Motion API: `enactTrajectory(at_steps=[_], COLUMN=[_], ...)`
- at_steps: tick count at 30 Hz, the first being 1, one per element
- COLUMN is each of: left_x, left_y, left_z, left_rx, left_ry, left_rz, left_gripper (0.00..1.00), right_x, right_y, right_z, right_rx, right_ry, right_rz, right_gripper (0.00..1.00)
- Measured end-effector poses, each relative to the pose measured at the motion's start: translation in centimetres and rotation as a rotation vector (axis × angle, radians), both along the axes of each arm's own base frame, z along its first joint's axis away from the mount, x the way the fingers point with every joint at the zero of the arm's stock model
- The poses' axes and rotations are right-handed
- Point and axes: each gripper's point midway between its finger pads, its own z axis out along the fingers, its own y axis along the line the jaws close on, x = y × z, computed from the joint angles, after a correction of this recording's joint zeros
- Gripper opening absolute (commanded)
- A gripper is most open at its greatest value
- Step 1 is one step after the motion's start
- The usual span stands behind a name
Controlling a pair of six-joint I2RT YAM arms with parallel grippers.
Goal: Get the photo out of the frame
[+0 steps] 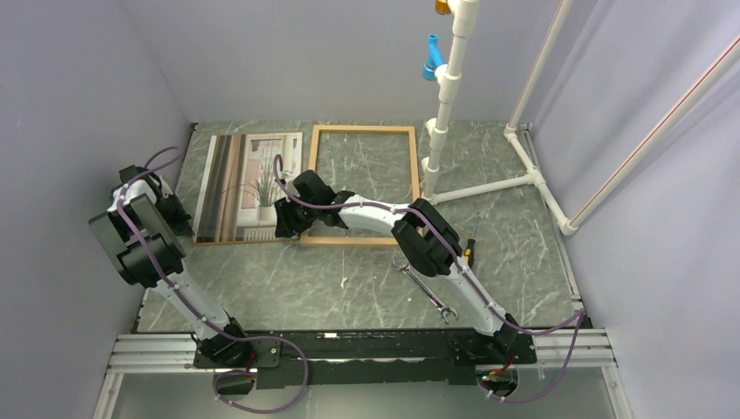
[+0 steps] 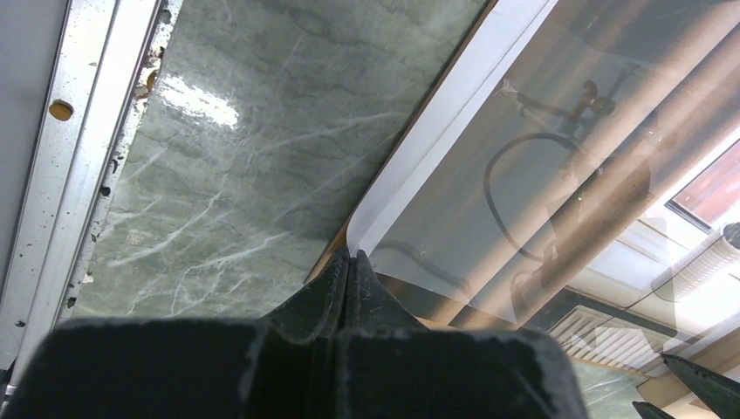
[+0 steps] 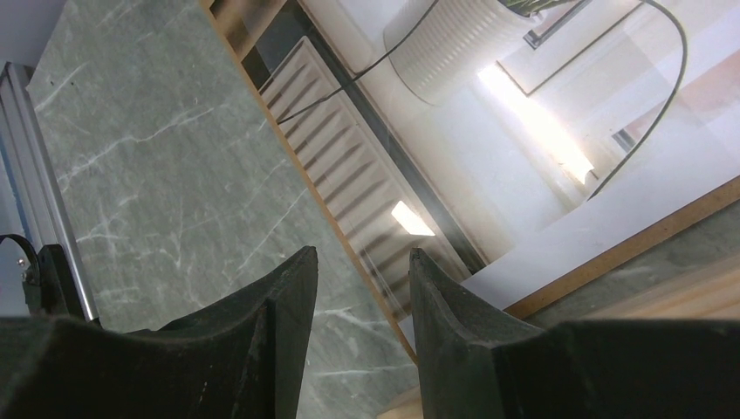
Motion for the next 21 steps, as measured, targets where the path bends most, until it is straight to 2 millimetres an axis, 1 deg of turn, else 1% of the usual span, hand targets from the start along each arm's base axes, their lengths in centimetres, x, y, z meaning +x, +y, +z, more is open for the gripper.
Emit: enactTrajectory(at_steps=[3,5,8,11,13,15,18,21], left_x=[0.0,0.0,0.1,0.3,0.5,0.5,0.4,0.3], left_y=[0.0,-0.1,-0.3,-0.9,-1.3,-1.4,-1.3,-1.3], left_z=[0.1,0.3,1.3,2.7,3.4,3.6,3.7,4.4], left_rx=[0.003,0.017,0.056,0.088,0.102,0.11,0.118,0.139], left_ry=[0.003,0.007,0.007,-0.009,-0.019,-0.017,-0.014,-0.023], left_rz=[0.002,0.002,0.003,-0.008,-0.018,-0.022,-0.015,0.002], left_gripper=[0.0,0.0,0.0,0.0,0.0,0.0,0.0,0.0], right_x=[0.0,0.0,-0.1,-0.4,-0.6,-0.9,-2.0,-3.1], right_y=[0.1,0.1,0.2,0.5,0.8,1.3,2.3,3.0], right_z=[0.0,0.0,0.1,0.3,0.3,0.5,0.6,0.6], right_rx=[0.0,0.0,0.001,0.001,-0.003,-0.007,-0.015,-0.025], right_ry=[0.0,0.0,-0.001,-0.024,-0.055,-0.101,-0.167,-0.207], right_rz=[0.001,0.001,0.004,0.022,0.035,0.048,0.076,0.106], right_gripper=[0.46,0.48,0.57,0.68,0.73,0.76,0.77,0.77])
